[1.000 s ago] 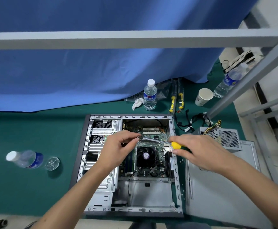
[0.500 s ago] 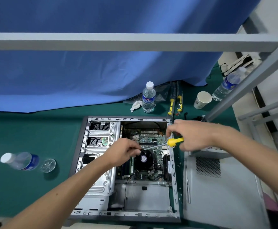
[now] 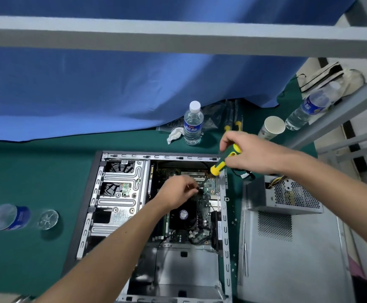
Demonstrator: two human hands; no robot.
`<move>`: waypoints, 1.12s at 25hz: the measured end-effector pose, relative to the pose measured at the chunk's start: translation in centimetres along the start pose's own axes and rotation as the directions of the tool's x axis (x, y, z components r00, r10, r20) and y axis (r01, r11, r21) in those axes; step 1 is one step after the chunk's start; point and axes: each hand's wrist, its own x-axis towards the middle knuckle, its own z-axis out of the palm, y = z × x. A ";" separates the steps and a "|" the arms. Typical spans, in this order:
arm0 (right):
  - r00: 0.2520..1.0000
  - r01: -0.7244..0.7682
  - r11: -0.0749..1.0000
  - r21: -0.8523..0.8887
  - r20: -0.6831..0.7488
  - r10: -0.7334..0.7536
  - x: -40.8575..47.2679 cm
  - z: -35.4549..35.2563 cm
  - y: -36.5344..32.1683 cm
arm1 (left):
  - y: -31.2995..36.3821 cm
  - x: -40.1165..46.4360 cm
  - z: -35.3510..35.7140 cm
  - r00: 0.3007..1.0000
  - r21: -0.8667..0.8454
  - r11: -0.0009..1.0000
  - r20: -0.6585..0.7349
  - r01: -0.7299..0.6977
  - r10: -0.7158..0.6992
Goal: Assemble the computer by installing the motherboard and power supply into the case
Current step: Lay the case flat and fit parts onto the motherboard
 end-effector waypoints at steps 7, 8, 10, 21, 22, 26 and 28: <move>0.971 0.163 0.950 -0.268 -0.125 -0.202 2.9 1.6 -0.2 | -0.2 4.3 3.9 0.992 0.041 0.994 -0.082 0.101 -0.098; 0.969 0.175 0.947 -0.269 -0.125 -0.214 3.3 1.8 0.0 | -0.1 5.0 4.3 0.988 0.053 0.990 -0.091 0.129 -0.124; 0.970 0.170 0.943 -0.286 -0.121 -0.212 3.9 2.1 0.3 | 0.3 6.4 5.2 0.980 0.080 0.980 -0.093 0.181 -0.174; 0.971 0.233 0.891 -0.390 0.039 -0.237 5.4 3.4 2.4 | 1.6 9.5 8.6 0.904 0.006 0.909 -0.111 0.416 -0.413; 0.969 0.243 0.887 -0.394 0.051 -0.243 5.4 3.5 2.4 | 1.6 9.5 8.6 0.900 -0.002 0.905 -0.107 0.426 -0.423; 0.963 0.269 0.877 -0.398 0.085 -0.257 5.4 3.6 2.7 | 1.9 10.1 8.5 0.875 -0.045 0.882 -0.109 0.470 -0.472; 0.962 0.271 0.875 -0.401 0.076 -0.263 5.4 3.6 2.7 | 2.0 10.3 8.4 0.868 -0.063 0.876 -0.116 0.479 -0.483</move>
